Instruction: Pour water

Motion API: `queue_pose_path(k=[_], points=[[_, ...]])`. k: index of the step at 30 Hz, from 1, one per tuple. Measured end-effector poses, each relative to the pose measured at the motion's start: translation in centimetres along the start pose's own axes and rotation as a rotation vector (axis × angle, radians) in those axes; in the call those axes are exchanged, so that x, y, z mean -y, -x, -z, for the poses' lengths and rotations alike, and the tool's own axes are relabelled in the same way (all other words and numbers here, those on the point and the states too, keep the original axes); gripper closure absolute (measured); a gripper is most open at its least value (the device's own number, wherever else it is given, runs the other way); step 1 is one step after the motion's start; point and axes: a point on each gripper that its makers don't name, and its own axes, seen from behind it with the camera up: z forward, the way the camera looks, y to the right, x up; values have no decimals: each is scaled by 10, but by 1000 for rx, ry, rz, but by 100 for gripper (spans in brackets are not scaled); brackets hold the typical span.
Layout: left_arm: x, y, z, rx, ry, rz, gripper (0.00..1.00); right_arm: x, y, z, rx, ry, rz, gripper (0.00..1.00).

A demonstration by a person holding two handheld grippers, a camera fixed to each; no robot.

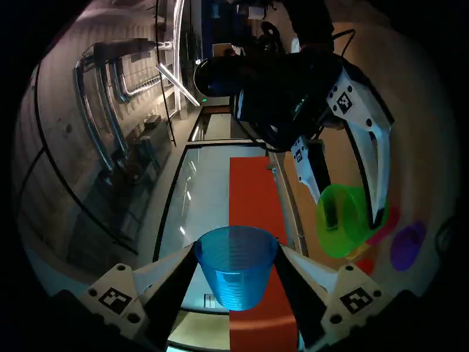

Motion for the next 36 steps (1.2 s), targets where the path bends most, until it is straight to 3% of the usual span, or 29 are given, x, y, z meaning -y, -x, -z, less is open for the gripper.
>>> queue_pose_path(k=[8,21,31,36], points=[[-1,0,0,0,0,-2,13,-1,-1,0,-1,1,1,11],[-1,7,1,12,-3,47,13,0,-1,0,0,4,1,12],[-2,14,2,32,-4,126,13,-1,-2,1,1,8,3,11],[-4,22,3,52,-10,195,13,-2,-3,2,-1,10,2,11]])
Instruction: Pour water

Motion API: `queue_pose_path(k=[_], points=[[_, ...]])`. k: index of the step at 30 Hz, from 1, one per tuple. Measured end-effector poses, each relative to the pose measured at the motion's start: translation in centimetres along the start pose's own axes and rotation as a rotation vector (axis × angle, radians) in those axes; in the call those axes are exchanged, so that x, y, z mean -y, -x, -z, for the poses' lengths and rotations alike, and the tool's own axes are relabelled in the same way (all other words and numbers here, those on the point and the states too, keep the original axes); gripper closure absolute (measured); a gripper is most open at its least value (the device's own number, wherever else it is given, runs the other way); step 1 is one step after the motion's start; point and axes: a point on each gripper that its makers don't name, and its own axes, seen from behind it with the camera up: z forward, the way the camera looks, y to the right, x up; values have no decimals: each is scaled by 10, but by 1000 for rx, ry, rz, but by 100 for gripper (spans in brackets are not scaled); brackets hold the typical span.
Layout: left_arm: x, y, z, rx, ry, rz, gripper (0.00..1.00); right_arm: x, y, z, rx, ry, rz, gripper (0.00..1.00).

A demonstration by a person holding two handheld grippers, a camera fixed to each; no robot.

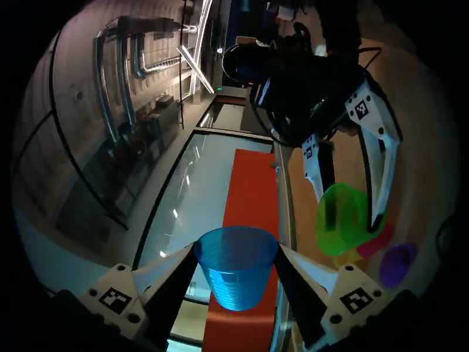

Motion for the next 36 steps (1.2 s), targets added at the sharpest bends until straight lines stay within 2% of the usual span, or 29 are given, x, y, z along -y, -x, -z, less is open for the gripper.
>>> queue_pose_path(k=[15,20,23,30,36], points=[[-3,20,6,46,-17,258,13,-2,-3,4,2,7,8,11],[-7,32,9,88,-15,369,12,-2,-6,5,3,8,12,12],[-6,37,11,102,-24,430,13,-2,-8,6,5,9,19,11],[-5,40,19,115,-35,539,13,-1,-11,6,5,11,25,11],[-2,44,23,109,-40,677,13,-1,-14,5,2,10,27,11]])
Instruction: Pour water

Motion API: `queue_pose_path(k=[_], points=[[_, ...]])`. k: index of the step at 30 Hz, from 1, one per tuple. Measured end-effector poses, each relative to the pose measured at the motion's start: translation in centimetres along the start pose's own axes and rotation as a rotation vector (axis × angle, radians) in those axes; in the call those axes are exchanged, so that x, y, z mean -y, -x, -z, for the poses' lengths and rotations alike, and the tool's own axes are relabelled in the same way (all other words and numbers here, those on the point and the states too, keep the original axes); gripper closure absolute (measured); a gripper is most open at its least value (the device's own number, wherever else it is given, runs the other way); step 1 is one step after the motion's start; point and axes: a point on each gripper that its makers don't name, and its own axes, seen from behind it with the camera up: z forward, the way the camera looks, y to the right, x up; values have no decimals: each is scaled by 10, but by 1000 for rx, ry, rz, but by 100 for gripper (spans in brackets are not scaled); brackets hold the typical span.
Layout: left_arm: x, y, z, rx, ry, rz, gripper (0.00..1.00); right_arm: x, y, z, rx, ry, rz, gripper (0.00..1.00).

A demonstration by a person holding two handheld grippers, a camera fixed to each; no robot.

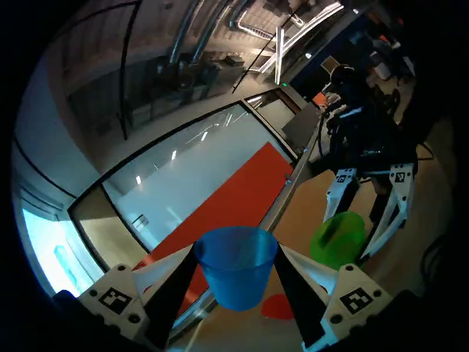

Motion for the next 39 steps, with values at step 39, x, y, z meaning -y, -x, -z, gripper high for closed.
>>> queue_pose_path(k=[39], points=[[-17,53,18,147,78,664,13,10,-16,2,14,-12,-1,11]])
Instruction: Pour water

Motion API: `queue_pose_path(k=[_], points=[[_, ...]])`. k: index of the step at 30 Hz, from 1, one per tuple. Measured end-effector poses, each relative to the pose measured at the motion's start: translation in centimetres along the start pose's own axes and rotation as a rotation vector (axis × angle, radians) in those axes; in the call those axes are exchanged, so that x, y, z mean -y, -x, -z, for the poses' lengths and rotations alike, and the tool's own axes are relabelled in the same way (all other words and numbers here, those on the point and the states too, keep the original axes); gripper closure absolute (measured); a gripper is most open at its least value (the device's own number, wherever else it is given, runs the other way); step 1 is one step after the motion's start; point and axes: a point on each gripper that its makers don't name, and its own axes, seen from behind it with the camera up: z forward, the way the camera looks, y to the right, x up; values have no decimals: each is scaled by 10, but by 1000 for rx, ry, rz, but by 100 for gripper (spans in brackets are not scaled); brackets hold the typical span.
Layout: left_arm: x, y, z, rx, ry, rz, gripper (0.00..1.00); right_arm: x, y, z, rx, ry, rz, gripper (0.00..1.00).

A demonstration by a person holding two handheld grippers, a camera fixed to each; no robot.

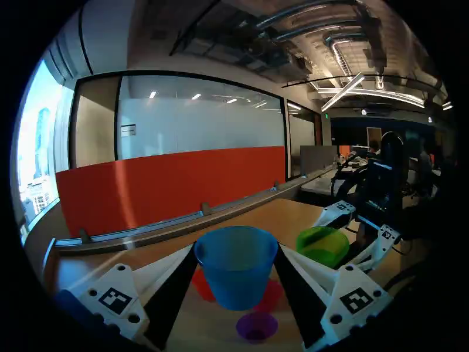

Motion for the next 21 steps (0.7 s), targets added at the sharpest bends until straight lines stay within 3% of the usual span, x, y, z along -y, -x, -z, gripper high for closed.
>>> queue_pose_path(k=[21], points=[[-3,51,16,164,22,-68,12,9,23,14,98,-64,-40,11]])
